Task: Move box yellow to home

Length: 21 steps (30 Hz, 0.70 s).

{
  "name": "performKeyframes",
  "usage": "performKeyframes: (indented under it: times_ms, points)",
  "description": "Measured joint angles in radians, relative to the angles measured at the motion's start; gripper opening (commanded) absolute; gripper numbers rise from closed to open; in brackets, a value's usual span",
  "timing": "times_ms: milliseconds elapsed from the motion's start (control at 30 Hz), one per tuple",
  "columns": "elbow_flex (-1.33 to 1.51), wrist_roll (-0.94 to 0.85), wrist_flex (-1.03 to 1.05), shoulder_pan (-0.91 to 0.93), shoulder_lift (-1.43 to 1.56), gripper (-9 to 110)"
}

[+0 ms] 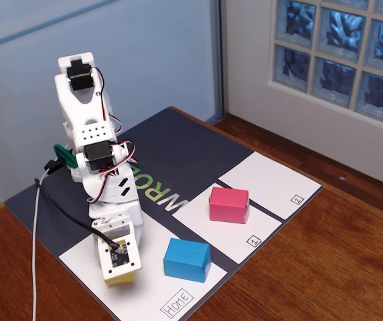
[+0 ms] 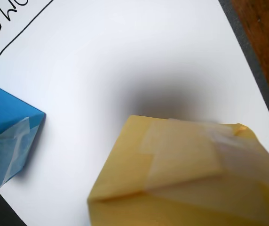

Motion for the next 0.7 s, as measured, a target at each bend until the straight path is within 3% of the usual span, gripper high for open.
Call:
performKeyframes:
  times_ms: [700]
  points:
    - [-0.008, 0.038, 0.086, -0.009, -0.032, 0]
